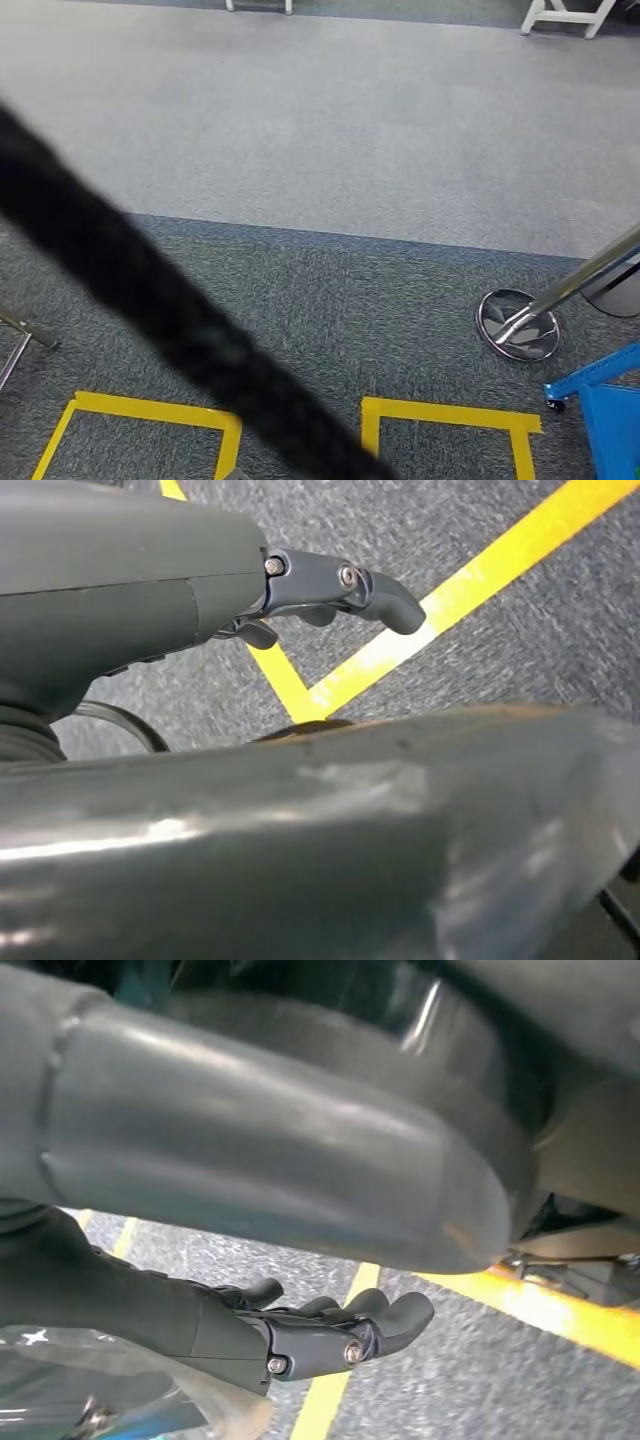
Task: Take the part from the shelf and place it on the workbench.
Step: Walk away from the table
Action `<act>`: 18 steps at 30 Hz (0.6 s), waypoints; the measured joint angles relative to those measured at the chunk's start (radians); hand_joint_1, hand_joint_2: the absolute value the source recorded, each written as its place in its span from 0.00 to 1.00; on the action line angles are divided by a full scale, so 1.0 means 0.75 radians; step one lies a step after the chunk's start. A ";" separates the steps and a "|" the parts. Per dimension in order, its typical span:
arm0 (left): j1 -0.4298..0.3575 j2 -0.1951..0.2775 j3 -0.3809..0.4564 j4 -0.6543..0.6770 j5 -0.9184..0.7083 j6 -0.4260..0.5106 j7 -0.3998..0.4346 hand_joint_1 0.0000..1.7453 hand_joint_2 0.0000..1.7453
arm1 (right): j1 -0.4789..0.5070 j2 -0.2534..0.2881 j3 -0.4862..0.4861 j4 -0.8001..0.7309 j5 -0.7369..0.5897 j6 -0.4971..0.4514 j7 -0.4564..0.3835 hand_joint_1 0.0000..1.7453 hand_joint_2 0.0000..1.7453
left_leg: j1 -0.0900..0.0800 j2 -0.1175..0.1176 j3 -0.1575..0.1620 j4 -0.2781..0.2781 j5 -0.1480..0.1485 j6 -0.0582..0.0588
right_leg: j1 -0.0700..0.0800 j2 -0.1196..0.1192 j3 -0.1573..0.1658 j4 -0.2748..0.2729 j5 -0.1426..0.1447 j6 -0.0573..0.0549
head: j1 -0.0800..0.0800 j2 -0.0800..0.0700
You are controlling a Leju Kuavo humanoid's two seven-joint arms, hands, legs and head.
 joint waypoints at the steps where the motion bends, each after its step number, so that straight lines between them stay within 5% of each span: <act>1: 0.000 0.001 0.000 0.000 0.000 0.001 -0.001 0.00 0.00 | 0.002 0.000 0.000 0.000 0.004 0.001 0.001 0.00 0.00 | 0.000 0.017 0.002 0.000 -0.002 -0.002 | -0.002 -0.010 0.032 -0.056 0.036 0.001 | 0.002 0.000; 3: 0.002 0.003 0.000 0.000 -0.001 0.002 -0.003 0.00 0.00 | 0.003 0.001 0.000 0.000 0.008 0.002 0.001 0.00 0.00 | -0.003 0.046 0.010 0.001 -0.009 -0.012 | 0.002 -0.066 0.138 -0.245 0.111 -0.003 | 0.006 0.000; 5: 0.006 0.006 0.000 0.000 0.000 0.004 -0.001 0.00 0.00 | 0.000 0.003 0.000 0.000 0.011 0.010 -0.001 0.00 0.00 | -0.009 0.071 0.016 0.003 -0.018 -0.027 | 0.010 -0.105 0.204 -0.357 0.135 -0.021 | 0.008 0.000; 8: 0.006 0.011 0.002 0.001 0.006 0.006 0.006 0.00 0.00 | 0.004 0.005 0.000 0.000 0.020 0.028 0.000 0.00 0.00 | -0.007 0.100 0.027 0.006 -0.027 -0.049 | 0.014 -0.071 0.206 -0.370 0.135 -0.050 | 0.008 0.000; 10: 0.004 0.011 0.003 0.001 0.008 0.008 0.012 0.00 0.00 | 0.006 0.005 0.001 0.000 0.027 0.033 0.002 0.00 0.00 | 0.000 0.053 0.012 0.059 -0.069 -0.061 | 0.010 -0.041 0.210 -0.378 0.142 -0.068 | 0.002 0.000; 12: 0.004 0.012 0.005 0.001 0.008 0.010 0.019 0.00 0.00 | 0.002 0.005 0.001 0.000 0.030 0.037 0.003 0.00 0.00 | 0.002 -0.021 -0.054 0.216 -0.154 -0.065 | 0.009 -0.010 0.214 -0.380 0.147 -0.079 | -0.005 0.000; 14: 0.006 0.013 0.005 0.001 0.008 0.011 0.023 0.00 0.00 | 0.001 0.005 0.002 0.000 0.031 0.041 0.003 0.00 0.00 | 0.002 -0.049 -0.129 0.372 -0.206 -0.062 | 0.013 0.031 0.214 -0.380 0.149 -0.084 | -0.006 0.000; 16: 0.006 0.015 0.006 0.001 0.008 0.013 0.025 0.00 0.00 | 0.002 0.005 0.002 0.000 0.031 0.043 0.002 0.00 0.00 | 0.001 -0.059 -0.135 0.358 -0.157 -0.056 | 0.015 0.074 0.218 -0.378 0.149 -0.084 | -0.006 0.000; 18: 0.005 0.016 0.006 0.001 0.007 0.013 0.025 0.00 0.00 | 0.003 0.006 0.002 0.000 0.031 0.043 0.002 0.00 0.00 | 0.003 -0.112 -0.071 0.190 -0.055 -0.046 | 0.015 0.113 0.220 -0.375 0.148 -0.081 | -0.005 0.000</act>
